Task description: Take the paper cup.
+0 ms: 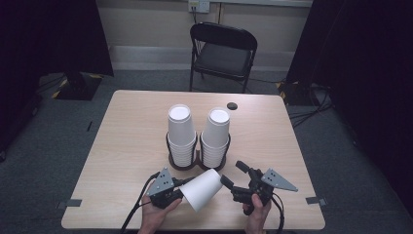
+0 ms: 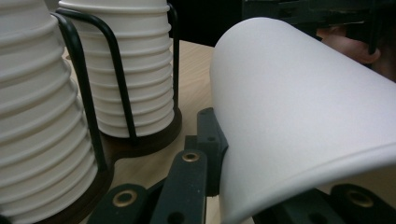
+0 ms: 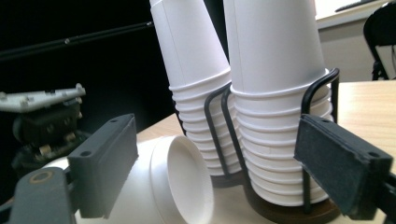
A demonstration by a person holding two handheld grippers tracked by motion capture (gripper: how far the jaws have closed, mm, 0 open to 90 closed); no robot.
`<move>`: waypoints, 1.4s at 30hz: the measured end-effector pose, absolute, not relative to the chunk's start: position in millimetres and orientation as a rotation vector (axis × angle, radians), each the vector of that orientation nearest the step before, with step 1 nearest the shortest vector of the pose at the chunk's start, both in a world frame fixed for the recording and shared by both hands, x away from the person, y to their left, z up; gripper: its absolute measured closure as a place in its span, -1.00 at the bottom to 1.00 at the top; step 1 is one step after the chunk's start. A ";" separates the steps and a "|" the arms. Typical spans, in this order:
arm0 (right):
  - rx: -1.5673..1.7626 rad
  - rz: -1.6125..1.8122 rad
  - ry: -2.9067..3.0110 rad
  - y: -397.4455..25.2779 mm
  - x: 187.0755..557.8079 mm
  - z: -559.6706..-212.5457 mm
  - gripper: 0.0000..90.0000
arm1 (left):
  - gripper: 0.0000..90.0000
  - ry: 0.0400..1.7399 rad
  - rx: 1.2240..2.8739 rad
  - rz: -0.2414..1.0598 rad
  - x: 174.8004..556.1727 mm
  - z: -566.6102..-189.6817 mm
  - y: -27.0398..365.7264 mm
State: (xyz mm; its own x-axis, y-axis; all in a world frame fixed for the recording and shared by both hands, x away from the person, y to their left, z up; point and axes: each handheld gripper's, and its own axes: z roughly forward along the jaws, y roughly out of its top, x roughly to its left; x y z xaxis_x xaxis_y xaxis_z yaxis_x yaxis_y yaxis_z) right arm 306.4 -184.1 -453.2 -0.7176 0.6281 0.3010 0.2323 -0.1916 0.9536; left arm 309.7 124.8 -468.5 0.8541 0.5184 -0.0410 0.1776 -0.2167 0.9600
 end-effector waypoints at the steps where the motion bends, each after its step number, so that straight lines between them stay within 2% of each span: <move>1: 1.001 1.988 1.786 -184.1 306.4 -453.2 -0.72 | 0.93 0.530 1.788 0.341 309.7 -468.5 124.8; 14: 0.814 1.748 1.927 -174.9 295.9 -467.7 -0.72 | 0.93 0.535 1.870 0.322 321.1 -455.0 128.1; 15: 0.823 1.717 1.947 -172.8 294.0 -468.5 -0.56 | 0.93 0.537 1.893 0.303 323.6 -451.9 129.6; 18: 0.832 1.659 1.942 -172.1 292.1 -469.7 -0.49 | 0.93 0.540 1.926 0.300 325.1 -449.4 129.8; 24: 0.786 1.639 1.956 -173.8 285.7 -471.9 -0.64 | 0.93 0.531 1.989 0.281 328.9 -446.5 128.9; 25: 0.763 1.629 1.968 -173.7 285.1 -472.5 -0.73 | 0.93 0.535 1.995 0.274 329.8 -445.8 128.6; 42: 0.577 1.358 2.070 -148.8 281.2 -483.9 -0.72 | 0.92 0.572 2.145 0.188 343.0 -429.7 119.0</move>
State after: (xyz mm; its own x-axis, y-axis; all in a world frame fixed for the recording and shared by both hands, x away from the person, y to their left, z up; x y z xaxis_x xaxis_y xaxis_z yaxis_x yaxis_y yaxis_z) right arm 281.2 -148.8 -483.9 -0.7315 0.6387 -0.2384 0.0358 0.3853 0.9221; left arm 343.0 119.0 -429.7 0.8822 0.4652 -0.0724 0.3314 -0.5045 0.7972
